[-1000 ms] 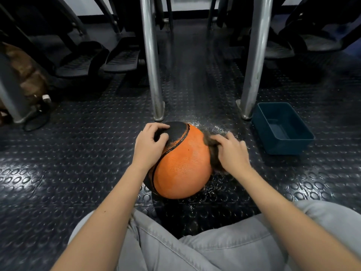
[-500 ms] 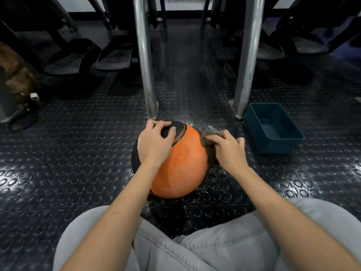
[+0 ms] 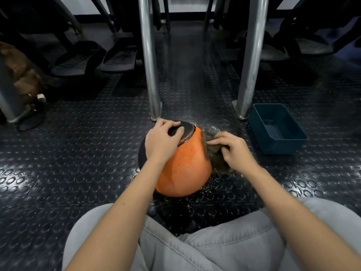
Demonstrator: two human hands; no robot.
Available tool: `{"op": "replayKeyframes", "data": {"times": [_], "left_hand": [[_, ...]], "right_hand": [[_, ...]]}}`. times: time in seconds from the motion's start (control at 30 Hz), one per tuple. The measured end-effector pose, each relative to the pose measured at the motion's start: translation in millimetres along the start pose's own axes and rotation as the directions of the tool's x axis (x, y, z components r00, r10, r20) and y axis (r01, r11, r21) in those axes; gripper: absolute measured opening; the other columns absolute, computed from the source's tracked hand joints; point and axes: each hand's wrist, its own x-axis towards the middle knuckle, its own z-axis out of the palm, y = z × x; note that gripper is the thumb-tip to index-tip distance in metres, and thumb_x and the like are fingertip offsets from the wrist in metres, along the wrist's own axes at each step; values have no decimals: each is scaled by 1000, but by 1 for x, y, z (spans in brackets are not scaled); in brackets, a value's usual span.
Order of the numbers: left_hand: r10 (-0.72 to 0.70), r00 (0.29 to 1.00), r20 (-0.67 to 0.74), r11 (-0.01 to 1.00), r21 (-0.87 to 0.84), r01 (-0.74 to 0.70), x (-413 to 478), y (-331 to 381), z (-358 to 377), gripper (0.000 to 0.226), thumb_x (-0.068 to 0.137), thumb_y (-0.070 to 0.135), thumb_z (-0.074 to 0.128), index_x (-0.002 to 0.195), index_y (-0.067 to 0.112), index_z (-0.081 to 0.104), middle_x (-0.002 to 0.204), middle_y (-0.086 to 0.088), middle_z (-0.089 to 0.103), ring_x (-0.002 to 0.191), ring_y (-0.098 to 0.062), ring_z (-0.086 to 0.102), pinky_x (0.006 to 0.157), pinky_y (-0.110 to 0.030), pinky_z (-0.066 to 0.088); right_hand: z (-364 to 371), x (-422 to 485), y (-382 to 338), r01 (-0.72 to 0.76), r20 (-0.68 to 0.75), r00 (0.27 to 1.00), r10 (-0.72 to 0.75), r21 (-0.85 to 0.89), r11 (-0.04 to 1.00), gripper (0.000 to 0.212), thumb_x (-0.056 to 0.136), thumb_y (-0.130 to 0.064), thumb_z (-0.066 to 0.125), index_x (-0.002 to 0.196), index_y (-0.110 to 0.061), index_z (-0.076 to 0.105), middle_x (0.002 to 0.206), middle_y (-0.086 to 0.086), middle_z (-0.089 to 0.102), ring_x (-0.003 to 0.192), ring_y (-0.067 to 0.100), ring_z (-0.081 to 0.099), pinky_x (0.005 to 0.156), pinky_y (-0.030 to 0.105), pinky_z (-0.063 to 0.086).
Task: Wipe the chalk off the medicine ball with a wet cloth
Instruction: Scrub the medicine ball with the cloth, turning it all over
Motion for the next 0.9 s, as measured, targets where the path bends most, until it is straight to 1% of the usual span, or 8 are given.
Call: {"op": "replayKeyframes", "data": {"times": [0.1,0.23,0.37,0.53,0.63,0.7,0.8,0.9], "left_hand": [[29,999,24,998,51,-31,-1,10,7,27,93,42,54,113,30,66,115,15,53,93,-1,45,104,-40,36],[70,997,33,991,111,-73,-2,16,14,27,93,43,52,113,30,66,114,13,53,90,-1,40,108,-41,32],[42,997,58,989,136,-50,5,23,17,27,92,45,51,111,31,66,115,12,53,105,-9,51,108,-40,32],[15,997,79,993,118,-24,12,22,15,27,92,45,52,110,31,67,114,14,53,97,-4,50,104,-40,36],[36,996,76,991,123,-45,11,20,15,27,92,46,52,110,31,66,113,15,52,95,-3,48,102,-39,38],[50,996,72,991,124,-58,8,20,16,27,92,46,52,110,31,66,112,15,52,97,-5,50,100,-38,40],[50,997,65,990,126,-58,7,21,16,26,91,46,53,108,31,67,111,15,53,98,-7,53,99,-38,40],[36,997,67,994,103,-43,8,19,13,24,90,46,54,106,33,67,110,16,53,99,-7,53,99,-37,40]], "right_hand": [[-6,-3,11,-211,42,973,227,-234,949,48,83,13,44,114,-15,67,117,3,56,110,24,53,91,39,45],[-11,7,-17,-58,-205,977,59,12,998,43,80,16,50,112,-8,67,116,2,57,107,11,50,97,20,38],[-15,-5,-24,89,78,993,-87,-18,996,48,73,19,49,101,-12,73,111,2,63,103,16,51,96,17,33],[-43,-11,-13,-3,455,890,37,-76,997,52,73,21,42,94,-13,75,104,-2,65,102,13,57,91,5,34],[-44,0,-14,-84,97,992,85,-20,996,49,75,21,43,99,-10,73,102,-1,62,101,13,55,96,11,36],[-31,7,-22,-89,-107,990,88,-12,996,45,78,18,46,104,-9,71,107,2,61,104,15,52,98,15,35],[-9,3,-28,-16,17,1000,16,-16,1000,44,79,15,49,107,-10,70,110,3,60,106,20,52,98,23,36],[-23,-9,-23,33,243,969,-46,57,998,47,73,19,49,99,-12,74,96,-6,60,95,9,54,92,11,37]]}}
